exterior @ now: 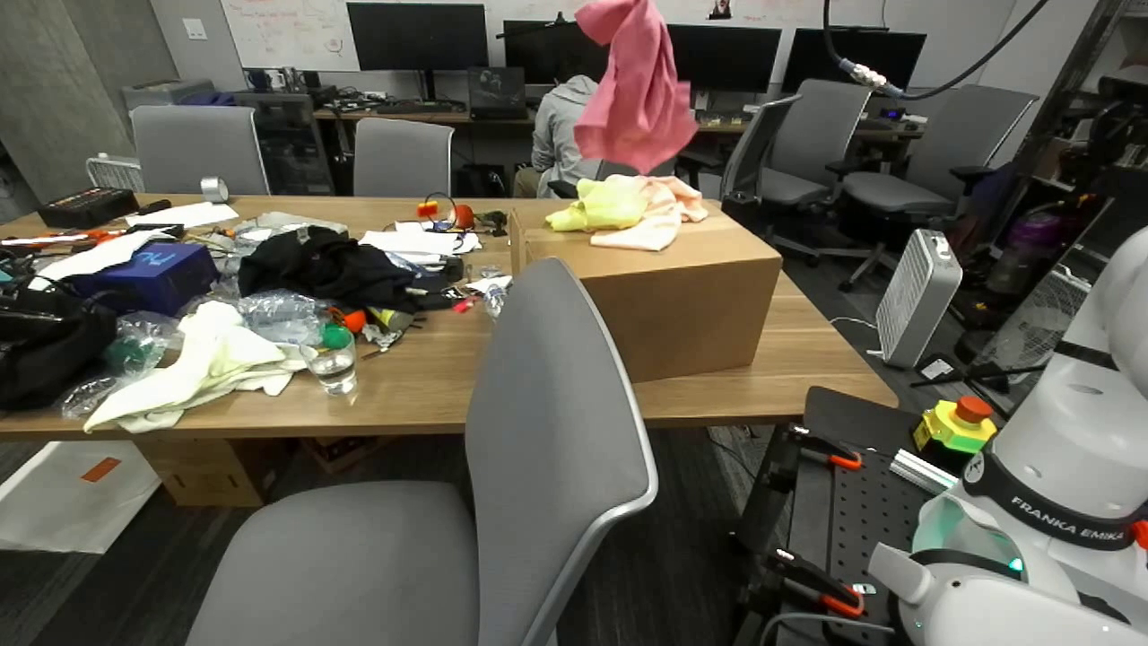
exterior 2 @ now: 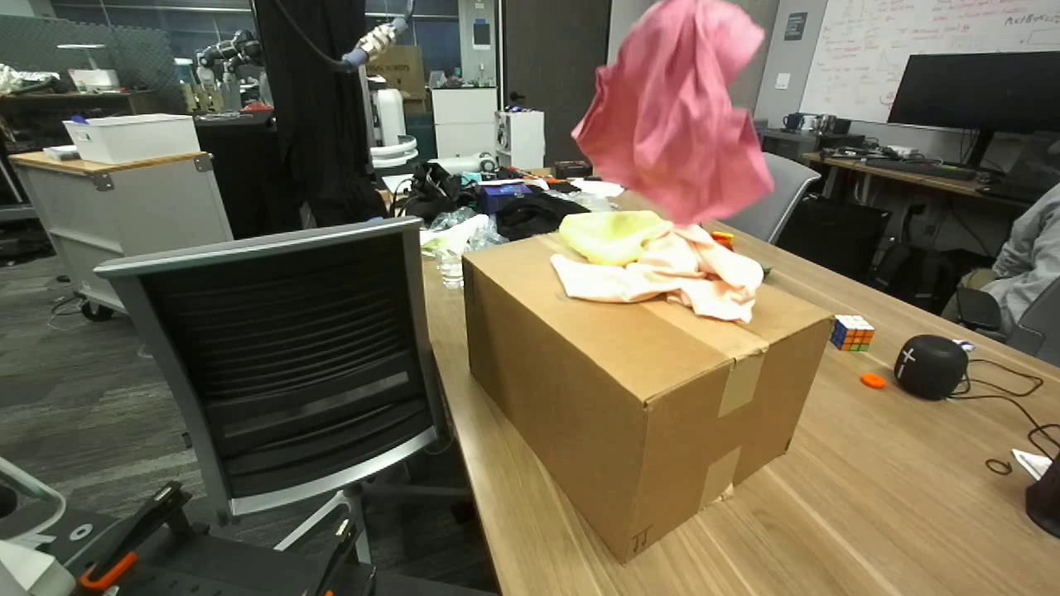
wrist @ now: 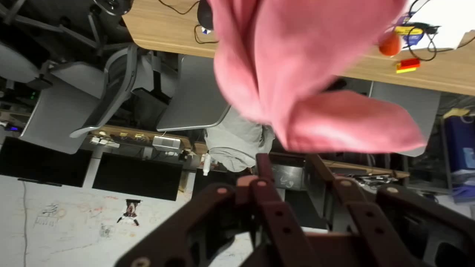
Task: Move the clothes from the head rest to the box
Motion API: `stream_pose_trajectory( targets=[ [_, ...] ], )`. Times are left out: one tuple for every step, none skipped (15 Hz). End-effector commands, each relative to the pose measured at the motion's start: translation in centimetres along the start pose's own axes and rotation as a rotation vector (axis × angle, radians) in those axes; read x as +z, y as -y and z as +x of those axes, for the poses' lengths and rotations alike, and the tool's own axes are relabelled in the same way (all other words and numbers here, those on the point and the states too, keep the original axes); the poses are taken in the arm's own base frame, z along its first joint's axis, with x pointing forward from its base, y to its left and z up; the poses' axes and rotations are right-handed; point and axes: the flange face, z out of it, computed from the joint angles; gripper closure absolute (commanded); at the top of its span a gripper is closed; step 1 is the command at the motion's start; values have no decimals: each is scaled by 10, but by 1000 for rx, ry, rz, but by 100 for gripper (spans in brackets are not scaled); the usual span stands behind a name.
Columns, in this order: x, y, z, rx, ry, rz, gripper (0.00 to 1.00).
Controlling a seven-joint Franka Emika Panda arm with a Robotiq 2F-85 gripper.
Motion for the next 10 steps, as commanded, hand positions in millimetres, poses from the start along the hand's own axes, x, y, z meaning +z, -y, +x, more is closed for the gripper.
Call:
stream_pose_trajectory(
  targets=[
    [5,6,8,47,-78,-54,38],
    [7,7,6,49,-81,-62,31],
    [7,8,3,44,-79,-67,22],
    [8,9,1,36,-66,-65,16],
    [6,9,-2,26,-45,-51,8],
    [3,10,-7,10,-17,-28,1],
    [0,11,-11,-11,7,-8,0],
    [-3,13,-19,-43,50,13,0],
    [-7,15,-25,-83,90,39,0],
    [-11,17,-33,-127,135,65,0]
  ],
)
